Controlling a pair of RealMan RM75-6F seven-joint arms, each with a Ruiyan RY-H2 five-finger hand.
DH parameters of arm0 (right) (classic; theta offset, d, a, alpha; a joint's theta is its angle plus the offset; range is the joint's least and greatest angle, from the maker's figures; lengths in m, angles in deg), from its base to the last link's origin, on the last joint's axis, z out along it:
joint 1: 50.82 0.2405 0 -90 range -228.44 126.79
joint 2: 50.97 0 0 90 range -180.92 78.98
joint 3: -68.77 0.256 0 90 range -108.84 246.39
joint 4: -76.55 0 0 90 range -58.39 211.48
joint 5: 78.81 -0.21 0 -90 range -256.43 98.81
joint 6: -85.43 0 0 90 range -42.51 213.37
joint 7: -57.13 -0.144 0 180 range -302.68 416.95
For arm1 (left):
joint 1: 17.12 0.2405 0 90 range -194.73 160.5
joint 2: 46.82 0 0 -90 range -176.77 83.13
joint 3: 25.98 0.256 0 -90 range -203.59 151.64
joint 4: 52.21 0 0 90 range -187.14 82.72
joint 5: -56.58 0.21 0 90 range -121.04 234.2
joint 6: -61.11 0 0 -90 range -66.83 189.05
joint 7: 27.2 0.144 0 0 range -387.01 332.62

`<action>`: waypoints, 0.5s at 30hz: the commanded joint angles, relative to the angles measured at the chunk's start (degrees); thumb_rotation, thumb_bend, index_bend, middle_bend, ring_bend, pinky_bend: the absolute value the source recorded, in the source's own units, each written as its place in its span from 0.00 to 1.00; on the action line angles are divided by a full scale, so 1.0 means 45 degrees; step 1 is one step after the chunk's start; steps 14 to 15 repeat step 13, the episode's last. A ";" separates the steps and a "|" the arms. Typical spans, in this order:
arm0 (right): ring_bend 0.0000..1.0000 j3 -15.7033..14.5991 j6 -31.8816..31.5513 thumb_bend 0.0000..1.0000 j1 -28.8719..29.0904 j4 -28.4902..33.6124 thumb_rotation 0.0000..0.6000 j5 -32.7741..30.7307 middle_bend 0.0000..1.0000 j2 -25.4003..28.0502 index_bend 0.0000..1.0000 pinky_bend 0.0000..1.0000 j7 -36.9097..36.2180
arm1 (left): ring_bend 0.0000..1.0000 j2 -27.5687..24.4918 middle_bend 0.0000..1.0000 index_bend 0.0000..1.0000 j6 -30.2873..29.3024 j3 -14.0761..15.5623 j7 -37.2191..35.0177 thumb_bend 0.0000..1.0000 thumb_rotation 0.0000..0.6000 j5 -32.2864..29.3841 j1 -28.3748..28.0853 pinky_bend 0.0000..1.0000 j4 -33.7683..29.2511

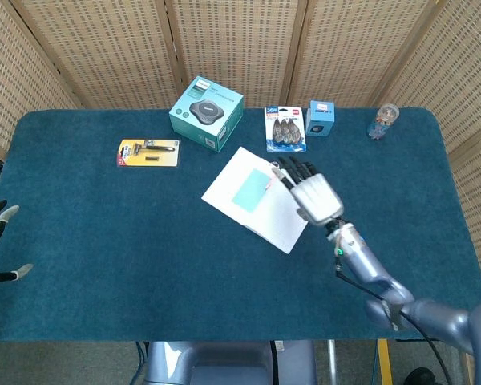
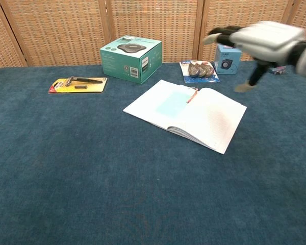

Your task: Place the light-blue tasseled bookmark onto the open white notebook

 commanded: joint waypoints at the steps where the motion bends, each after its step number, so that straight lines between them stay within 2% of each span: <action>1: 0.00 -0.1233 -0.2634 0.00 -0.2974 0.1447 1.00 0.0997 0.00 0.2088 0.00 0.13 -0.2504 | 0.00 0.0018 0.00 0.00 -0.0201 0.0067 0.0081 0.00 1.00 0.0155 0.0099 0.00 0.0016; 7: 0.00 -0.1939 -0.3920 0.00 -0.5020 0.1225 1.00 0.1196 0.00 0.2441 0.00 0.04 -0.3791 | 0.00 0.0213 0.00 0.00 -0.0715 0.0176 0.0666 0.00 1.00 0.0499 0.0275 0.00 0.0054; 12: 0.00 -0.2026 -0.4663 0.00 -0.6126 0.1322 1.00 0.1345 0.00 0.2516 0.00 0.01 -0.3943 | 0.00 0.0545 0.00 0.00 -0.1404 0.0275 0.1311 0.00 1.00 0.0913 0.0511 0.00 0.0083; 15: 0.00 -0.1997 -0.4769 0.00 -0.6267 0.1378 1.00 0.1362 0.00 0.2522 0.00 0.00 -0.3912 | 0.00 0.0567 0.00 0.00 -0.1483 0.0301 0.1343 0.00 1.00 0.0989 0.0543 0.00 0.0077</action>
